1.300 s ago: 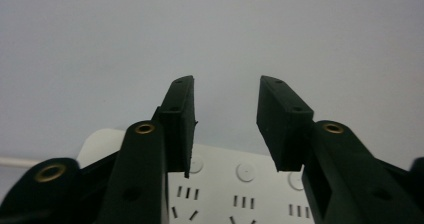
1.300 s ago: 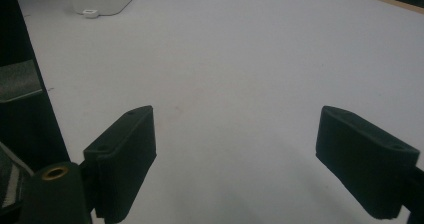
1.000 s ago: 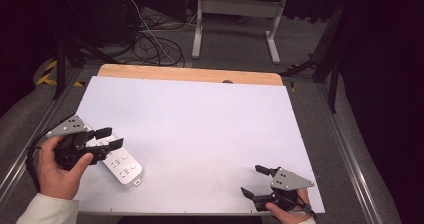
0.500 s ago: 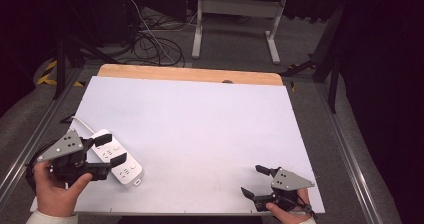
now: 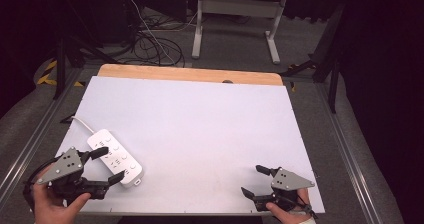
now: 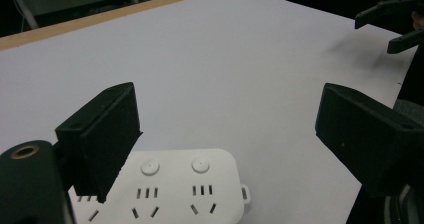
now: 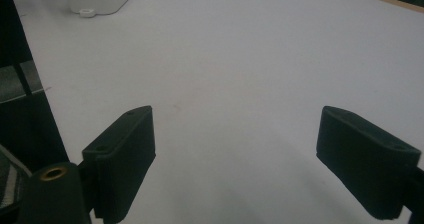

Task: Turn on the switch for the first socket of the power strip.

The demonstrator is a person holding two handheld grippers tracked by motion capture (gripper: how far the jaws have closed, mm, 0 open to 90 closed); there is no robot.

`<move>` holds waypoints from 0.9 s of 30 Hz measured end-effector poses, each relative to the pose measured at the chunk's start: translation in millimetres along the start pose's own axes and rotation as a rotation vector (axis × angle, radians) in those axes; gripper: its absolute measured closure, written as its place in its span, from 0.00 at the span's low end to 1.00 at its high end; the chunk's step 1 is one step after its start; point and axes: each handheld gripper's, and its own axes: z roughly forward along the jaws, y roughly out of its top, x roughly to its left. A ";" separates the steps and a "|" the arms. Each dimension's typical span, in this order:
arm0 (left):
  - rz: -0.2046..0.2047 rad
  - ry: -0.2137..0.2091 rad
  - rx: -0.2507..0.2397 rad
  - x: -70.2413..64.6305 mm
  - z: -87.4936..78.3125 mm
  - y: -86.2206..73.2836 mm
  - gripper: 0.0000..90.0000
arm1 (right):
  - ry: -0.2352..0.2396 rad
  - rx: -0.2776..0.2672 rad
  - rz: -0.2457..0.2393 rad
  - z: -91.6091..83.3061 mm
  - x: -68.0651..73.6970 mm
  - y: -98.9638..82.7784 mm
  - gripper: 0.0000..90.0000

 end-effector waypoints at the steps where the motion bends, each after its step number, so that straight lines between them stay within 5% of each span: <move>1: -0.003 -0.004 0.004 -0.2 0.2 -2.0 0.13 | 0.001 0.000 0.000 -0.2 0.1 -0.1 0.18; 5: -0.005 -0.009 0.026 -0.6 1.3 -9.7 0.12 | -0.001 0.001 -0.002 -0.6 0.0 0.0 0.18; 12: -0.070 -0.037 0.023 2.1 1.6 -22.4 0.12 | 0.003 0.001 -0.004 -0.8 0.2 0.0 0.18; 27: -0.064 -0.011 0.121 -3.7 9.5 -42.0 0.13 | 0.005 0.008 -0.008 -0.7 -0.6 -1.0 0.17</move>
